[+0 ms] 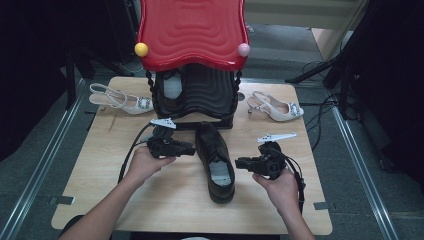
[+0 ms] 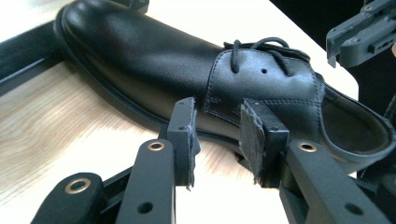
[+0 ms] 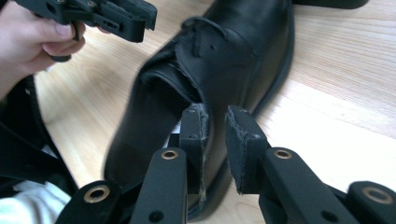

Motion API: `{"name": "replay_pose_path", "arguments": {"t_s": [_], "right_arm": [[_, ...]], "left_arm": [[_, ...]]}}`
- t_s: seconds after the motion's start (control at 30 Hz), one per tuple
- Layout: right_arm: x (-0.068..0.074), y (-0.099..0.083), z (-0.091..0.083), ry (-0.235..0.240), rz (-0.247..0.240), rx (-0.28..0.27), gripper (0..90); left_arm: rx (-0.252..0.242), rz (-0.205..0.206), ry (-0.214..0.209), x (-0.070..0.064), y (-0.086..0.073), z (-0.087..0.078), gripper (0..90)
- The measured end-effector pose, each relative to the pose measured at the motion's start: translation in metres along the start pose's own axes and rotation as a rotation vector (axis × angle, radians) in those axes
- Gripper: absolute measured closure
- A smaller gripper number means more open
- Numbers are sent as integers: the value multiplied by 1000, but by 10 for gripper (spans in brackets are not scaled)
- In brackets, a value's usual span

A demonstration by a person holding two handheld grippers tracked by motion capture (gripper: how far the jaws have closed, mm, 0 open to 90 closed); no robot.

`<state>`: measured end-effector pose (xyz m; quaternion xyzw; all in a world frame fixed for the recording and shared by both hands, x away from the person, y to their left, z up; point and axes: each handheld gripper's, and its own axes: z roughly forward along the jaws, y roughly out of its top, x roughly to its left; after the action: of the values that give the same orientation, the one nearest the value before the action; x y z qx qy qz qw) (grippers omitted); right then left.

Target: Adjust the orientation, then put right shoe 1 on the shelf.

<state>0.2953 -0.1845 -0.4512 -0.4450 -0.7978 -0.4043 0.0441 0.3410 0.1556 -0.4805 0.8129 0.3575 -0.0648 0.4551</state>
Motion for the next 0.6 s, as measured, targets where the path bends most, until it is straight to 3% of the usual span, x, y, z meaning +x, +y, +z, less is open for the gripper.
{"name": "replay_pose_path", "arguments": {"t_s": [0.07, 0.13, 0.17, 0.37, 0.47, 0.6], "right_arm": [[3, 1, -1, 19, 5, 2, 752], [7, 2, 0, 41, 12, 2, 734], [9, 3, 1, 46, 8, 13, 733], [17, 7, 10, 57, -3, 62, 732], [21, 11, 13, 78, -2, 78, 717], [29, 14, 19, 93, 15, 105, 709]], "left_arm": [[4, -9, -38, -3, 0, -5, 750], [-7, 29, -62, -9, 1, -12, 865], [-13, 29, -72, -11, 1, -14, 889], [-12, 32, -82, -19, 5, -25, 896], [-3, 54, -76, -22, 10, -29, 886], [-34, 65, -64, -23, 25, -39, 870]]}}
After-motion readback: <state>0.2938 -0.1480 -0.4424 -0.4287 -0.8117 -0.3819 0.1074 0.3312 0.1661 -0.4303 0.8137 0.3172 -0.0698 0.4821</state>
